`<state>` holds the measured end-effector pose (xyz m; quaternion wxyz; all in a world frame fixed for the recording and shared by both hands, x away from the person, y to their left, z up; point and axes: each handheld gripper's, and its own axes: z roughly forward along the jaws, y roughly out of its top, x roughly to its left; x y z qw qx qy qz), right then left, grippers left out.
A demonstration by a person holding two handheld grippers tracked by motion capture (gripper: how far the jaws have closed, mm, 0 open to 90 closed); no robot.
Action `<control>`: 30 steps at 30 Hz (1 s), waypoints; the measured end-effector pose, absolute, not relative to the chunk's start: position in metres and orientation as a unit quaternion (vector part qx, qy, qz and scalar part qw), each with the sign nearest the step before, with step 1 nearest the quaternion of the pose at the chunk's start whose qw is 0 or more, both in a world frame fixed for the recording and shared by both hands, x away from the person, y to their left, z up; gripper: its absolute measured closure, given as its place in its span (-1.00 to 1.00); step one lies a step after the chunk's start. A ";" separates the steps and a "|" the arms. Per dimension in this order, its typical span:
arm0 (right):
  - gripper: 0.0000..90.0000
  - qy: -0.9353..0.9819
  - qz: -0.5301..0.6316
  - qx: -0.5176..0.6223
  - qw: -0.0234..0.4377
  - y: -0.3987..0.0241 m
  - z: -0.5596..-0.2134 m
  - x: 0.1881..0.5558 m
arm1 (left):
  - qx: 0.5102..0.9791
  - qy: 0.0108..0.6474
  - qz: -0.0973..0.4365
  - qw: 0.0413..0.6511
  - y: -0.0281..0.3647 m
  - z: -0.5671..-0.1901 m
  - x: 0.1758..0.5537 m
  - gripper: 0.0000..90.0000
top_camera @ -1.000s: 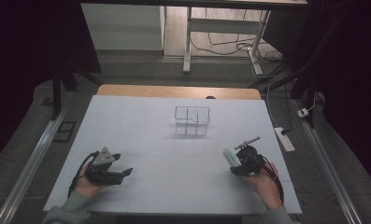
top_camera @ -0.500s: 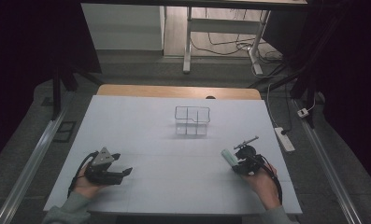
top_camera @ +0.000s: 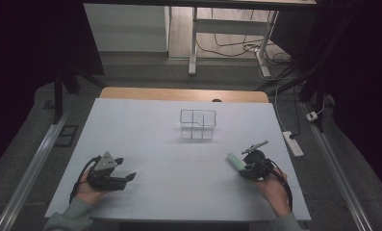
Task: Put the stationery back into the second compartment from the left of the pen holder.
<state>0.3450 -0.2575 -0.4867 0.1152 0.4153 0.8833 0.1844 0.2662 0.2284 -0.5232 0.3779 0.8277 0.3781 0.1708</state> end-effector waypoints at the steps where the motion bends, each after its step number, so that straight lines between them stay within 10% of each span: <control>1: 0.50 0.883 0.184 0.415 0.115 -0.258 -0.487 0.345 | 0.828 0.378 0.171 0.378 0.228 -0.523 0.266 -0.44; 30: 0.50 0.890 0.285 0.342 0.093 -0.237 -0.469 0.343 | 0.830 0.373 0.171 0.378 0.227 -0.522 0.266 -0.44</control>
